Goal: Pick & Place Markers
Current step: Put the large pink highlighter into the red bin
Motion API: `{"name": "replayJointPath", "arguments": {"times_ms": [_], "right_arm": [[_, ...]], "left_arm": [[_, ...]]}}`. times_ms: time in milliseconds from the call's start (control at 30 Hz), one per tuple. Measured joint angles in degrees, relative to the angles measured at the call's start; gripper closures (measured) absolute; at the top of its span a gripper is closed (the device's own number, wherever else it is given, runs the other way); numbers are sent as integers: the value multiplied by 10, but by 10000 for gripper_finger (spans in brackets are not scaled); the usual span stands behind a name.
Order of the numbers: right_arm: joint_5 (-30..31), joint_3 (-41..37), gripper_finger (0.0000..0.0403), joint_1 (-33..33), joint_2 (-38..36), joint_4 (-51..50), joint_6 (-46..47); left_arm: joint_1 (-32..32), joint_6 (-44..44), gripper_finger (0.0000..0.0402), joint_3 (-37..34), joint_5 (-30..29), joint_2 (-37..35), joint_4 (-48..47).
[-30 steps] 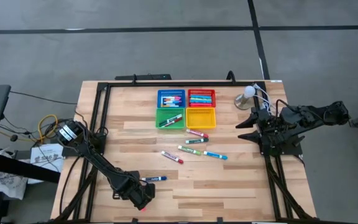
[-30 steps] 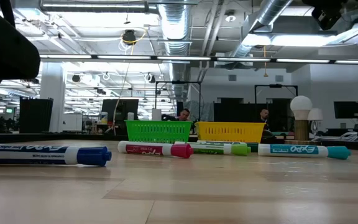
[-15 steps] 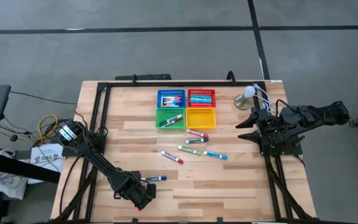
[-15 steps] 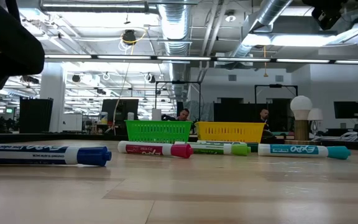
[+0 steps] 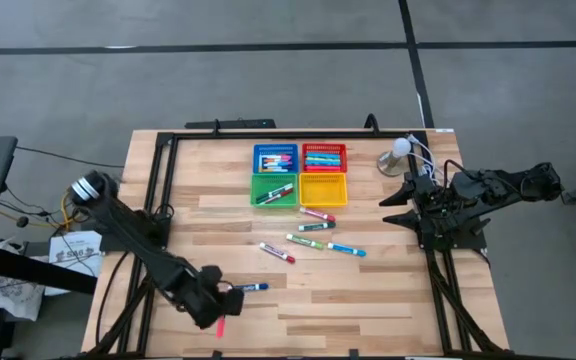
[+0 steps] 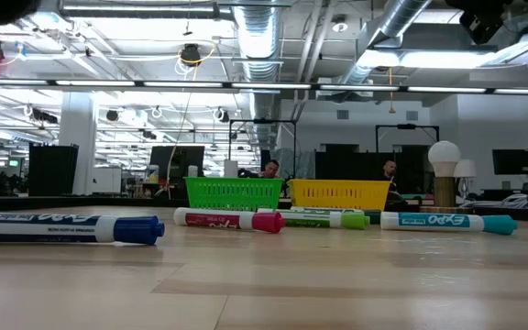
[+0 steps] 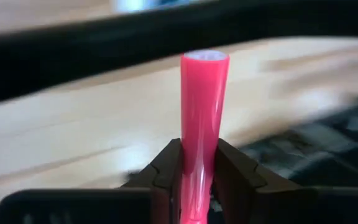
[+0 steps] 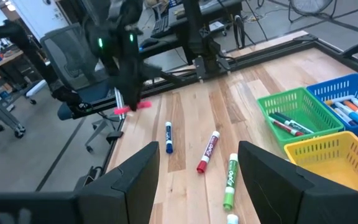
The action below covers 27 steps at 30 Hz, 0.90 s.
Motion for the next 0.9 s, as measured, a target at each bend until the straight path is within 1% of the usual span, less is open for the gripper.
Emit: {"name": "replayJointPath", "arguments": {"times_ms": [200, 300, 367, 467, 567, 767, 900], "right_arm": [[-1, 0, 193, 0, 2, 1, 15], [10, 0, 193, 0, 14, 9, 40], [33, 0, 193, 0, 26, 13, 60], [73, 0, 193, 0, 52, 28, 91], [75, 0, 193, 0, 90, 62, 92], [67, 0, 193, -8, 181, 159, 97], [45, 0, 192, -42, 232, 203, 116]], "left_arm": [[21, 95, 329, 1, -186, -80, 7], [52, 155, 329, 1, -241, -102, 13], [82, 197, 327, 1, -254, -112, 21], [137, 279, 327, 2, -254, -118, 55], [199, 376, 328, 2, -227, -117, 99], [332, 569, 327, 2, -144, -116, 201], [413, 645, 326, 2, -55, -116, 262]]}}
